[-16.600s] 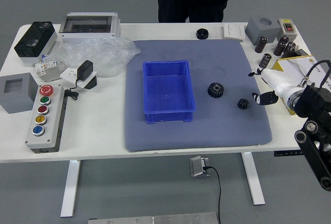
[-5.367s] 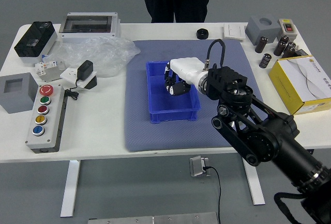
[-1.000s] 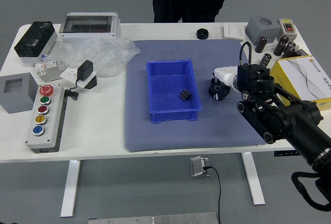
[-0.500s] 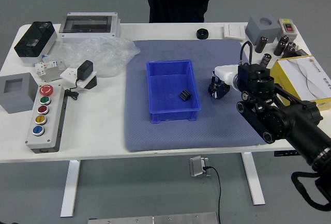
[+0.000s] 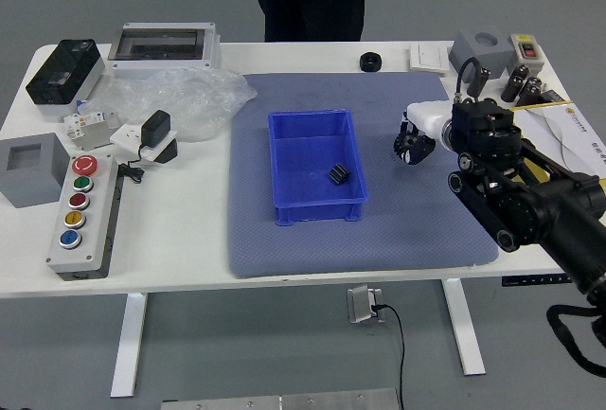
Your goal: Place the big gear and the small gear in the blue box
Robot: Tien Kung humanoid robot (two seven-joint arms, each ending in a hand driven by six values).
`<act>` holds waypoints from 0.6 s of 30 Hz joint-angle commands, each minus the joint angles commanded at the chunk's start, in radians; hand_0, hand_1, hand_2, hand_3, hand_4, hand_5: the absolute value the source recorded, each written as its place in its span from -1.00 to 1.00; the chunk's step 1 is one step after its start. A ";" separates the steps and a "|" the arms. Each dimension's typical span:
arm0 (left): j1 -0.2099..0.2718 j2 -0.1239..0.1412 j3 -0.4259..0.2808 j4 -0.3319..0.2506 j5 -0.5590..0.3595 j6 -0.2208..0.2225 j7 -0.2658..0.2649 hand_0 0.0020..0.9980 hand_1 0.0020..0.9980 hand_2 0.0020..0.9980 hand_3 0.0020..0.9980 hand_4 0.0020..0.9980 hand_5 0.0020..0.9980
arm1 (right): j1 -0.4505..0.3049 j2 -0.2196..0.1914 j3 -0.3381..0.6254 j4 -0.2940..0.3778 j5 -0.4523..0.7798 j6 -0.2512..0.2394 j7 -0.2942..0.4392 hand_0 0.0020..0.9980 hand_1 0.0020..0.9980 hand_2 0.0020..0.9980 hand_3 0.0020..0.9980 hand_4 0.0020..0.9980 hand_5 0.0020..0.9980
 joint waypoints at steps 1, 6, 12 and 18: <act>0.000 0.001 -0.001 0.000 0.000 0.000 0.000 0.56 0.50 0.48 0.36 0.10 -0.48 | 0.002 -0.005 0.003 0.005 0.000 0.001 0.000 0.21 -0.05 -0.04 0.05 0.12 -0.66; 0.001 0.003 -0.002 0.000 0.001 0.000 0.000 0.56 0.49 0.48 0.36 0.11 -0.48 | 0.006 -0.026 0.013 0.031 0.000 0.004 -0.002 0.21 -0.05 -0.05 0.05 0.10 -0.69; 0.000 0.005 -0.002 0.000 -0.001 0.000 0.000 0.56 0.50 0.48 0.36 0.10 -0.48 | 0.002 -0.044 0.020 0.104 0.000 0.008 -0.007 0.21 -0.05 -0.05 0.05 0.07 -0.73; 0.002 0.006 -0.001 0.000 -0.001 0.000 0.000 0.56 0.49 0.48 0.36 0.10 -0.48 | -0.004 -0.046 0.015 0.212 0.000 0.017 -0.015 0.21 -0.05 -0.05 0.05 0.06 -0.74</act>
